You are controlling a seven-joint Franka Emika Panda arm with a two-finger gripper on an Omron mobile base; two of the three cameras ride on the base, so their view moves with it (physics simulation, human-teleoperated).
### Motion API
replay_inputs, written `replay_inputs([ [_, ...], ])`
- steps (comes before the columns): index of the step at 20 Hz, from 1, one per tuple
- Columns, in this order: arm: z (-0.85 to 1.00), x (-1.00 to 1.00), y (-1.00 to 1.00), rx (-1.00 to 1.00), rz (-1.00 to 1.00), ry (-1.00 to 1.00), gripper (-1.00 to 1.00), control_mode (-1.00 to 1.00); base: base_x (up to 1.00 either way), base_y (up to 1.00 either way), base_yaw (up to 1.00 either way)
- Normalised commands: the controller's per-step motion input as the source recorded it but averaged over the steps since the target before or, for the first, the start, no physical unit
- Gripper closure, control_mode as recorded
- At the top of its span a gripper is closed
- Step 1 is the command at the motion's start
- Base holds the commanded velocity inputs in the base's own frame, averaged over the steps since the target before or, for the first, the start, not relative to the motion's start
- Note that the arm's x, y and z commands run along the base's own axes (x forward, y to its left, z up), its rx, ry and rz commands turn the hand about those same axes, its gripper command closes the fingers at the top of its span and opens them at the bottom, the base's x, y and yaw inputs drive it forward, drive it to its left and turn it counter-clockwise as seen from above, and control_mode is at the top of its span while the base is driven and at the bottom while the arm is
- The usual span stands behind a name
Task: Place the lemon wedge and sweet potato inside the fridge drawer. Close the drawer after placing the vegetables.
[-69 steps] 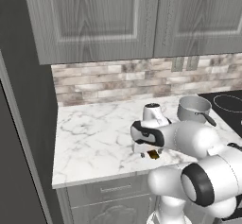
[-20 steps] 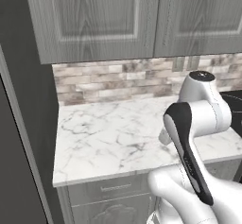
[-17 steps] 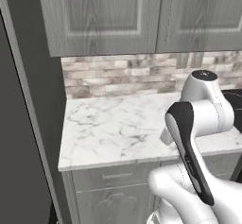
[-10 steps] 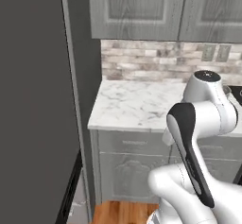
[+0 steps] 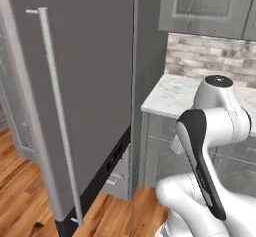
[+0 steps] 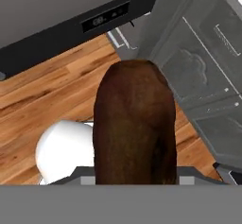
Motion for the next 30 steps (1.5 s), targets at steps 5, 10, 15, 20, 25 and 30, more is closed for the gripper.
replay_inputs([
  [5, 0.0, 0.0, 0.0, 0.0, 0.0, 0.0, 1.0, 1.0, -0.8, 0.0, 0.56],
  [10, 0.0, 0.0, 0.0, 0.0, 0.0, 0.0, 1.0, 1.0, -0.65, 0.05, 0.64],
  [15, 0.0, 0.0, 0.0, 0.0, 0.0, 0.0, 1.0, 1.0, -0.53, 0.12, 0.67],
  [20, 0.0, 0.0, 0.0, 0.0, 0.0, 0.0, 1.0, 1.0, -0.49, 0.26, 0.67],
  [25, 0.0, 0.0, 0.0, 0.0, 0.0, 0.0, 1.0, 1.0, -0.02, 0.68, 0.54],
  [30, 0.0, 0.0, 0.0, 0.0, 0.0, 0.0, 1.0, 1.0, 0.95, 0.93, 0.24],
])
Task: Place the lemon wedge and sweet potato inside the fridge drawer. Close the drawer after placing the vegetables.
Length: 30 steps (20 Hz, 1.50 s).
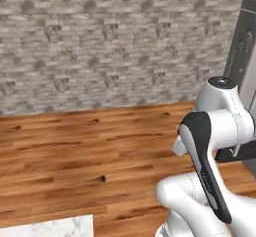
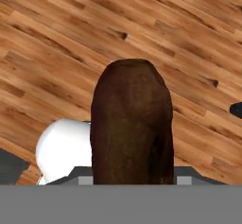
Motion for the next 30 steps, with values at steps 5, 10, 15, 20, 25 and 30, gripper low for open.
replay_inputs([
  [5, 0.0, 0.0, 0.0, 0.0, 0.0, 0.0, 1.0, 1.0, 1.0, 0.37, 0.05],
  [10, 0.0, 0.0, 0.0, 0.0, 0.0, 0.0, 1.0, 1.0, 1.0, 0.18, -0.42],
  [15, 0.0, 0.0, 0.0, 0.0, 0.0, 0.0, 1.0, 1.0, 1.0, 0.08, -0.6],
  [20, 0.0, 0.0, 0.0, 0.0, 0.0, 0.0, 1.0, 1.0, 1.0, 0.0, -0.62],
  [25, 0.0, 0.0, 0.0, 0.0, 0.0, 0.0, 1.0, 1.0, 1.0, 0.01, -0.68],
  [30, 0.0, 0.0, 0.0, 0.0, 0.0, 0.0, 1.0, 1.0, 1.0, 0.0, -0.66],
])
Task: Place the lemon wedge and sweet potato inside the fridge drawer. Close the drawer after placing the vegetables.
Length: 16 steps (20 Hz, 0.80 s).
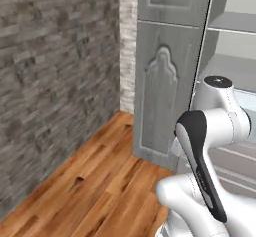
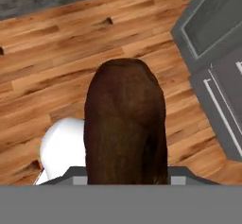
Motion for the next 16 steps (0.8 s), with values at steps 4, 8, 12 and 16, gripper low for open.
replay_inputs([
  [4, 0.0, 0.0, 0.0, 0.0, 0.0, 0.0, 1.0, 1.0, 0.88, 0.0, -0.68],
  [8, 0.0, 0.0, 0.0, 0.0, 0.0, 0.0, 1.0, 1.0, 0.43, 0.0, -0.74],
  [12, 0.0, 0.0, 0.0, 0.0, 0.0, 0.0, 1.0, 1.0, 0.14, 0.06, -0.78],
  [16, 0.0, 0.0, 0.0, 0.0, 0.0, 0.0, 1.0, 1.0, 0.28, 0.33, -0.59],
])
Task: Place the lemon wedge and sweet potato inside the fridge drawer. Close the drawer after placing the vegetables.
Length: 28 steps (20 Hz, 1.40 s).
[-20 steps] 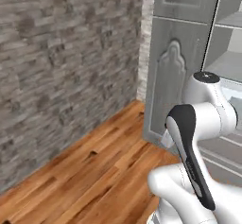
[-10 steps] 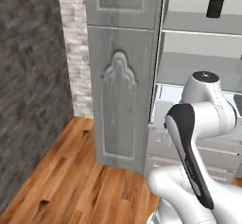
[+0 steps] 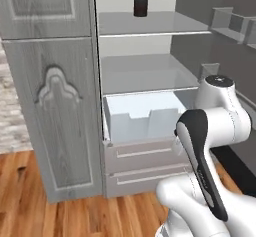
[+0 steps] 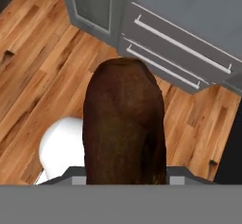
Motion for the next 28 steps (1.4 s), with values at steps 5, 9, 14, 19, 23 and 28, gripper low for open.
replay_inputs([
  [5, 0.0, 0.0, 0.0, 0.0, 0.0, 0.0, 1.0, 1.0, 0.58, 0.37, -0.24],
  [9, 0.0, 0.0, 0.0, 0.0, 0.0, 0.0, 1.0, 1.0, 0.59, 0.0, -0.02],
  [14, 0.0, 0.0, 0.0, 0.0, 0.0, 0.0, 1.0, 1.0, 0.59, 0.03, 0.0],
  [19, 0.0, 0.0, 0.0, 0.0, 0.0, 0.0, 1.0, 1.0, 0.48, 0.02, 0.0],
  [23, 0.0, 0.0, 0.0, 0.0, 0.0, 0.0, 1.0, 1.0, 0.17, -0.03, 0.01],
  [28, -0.01, 0.74, 0.02, -0.03, 0.02, 0.22, 1.0, -1.0, 0.0, 0.0, 0.0],
])
